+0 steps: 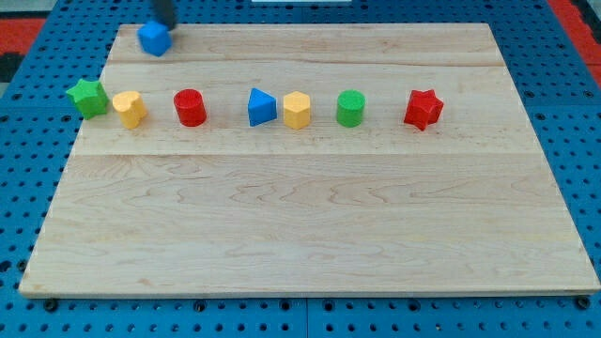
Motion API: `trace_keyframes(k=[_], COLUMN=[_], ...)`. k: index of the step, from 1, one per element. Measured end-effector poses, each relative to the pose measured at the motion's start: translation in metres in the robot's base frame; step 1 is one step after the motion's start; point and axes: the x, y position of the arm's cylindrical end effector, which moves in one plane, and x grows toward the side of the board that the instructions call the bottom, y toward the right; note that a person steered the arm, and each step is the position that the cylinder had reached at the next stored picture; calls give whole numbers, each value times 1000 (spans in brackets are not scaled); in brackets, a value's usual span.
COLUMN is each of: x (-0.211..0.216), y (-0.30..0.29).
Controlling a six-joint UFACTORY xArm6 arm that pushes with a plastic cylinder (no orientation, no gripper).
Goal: Push the blue triangle towards top right
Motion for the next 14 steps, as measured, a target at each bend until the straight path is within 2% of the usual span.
trace_keyframes(k=[1, 2, 3, 4, 5, 6, 7, 8, 11, 12, 13, 14], x=[17, 46, 49, 40, 39, 16, 0, 0, 2, 33, 30, 1], y=[-50, 13, 120, 174, 174, 247, 215, 252, 289, 358, 347, 316])
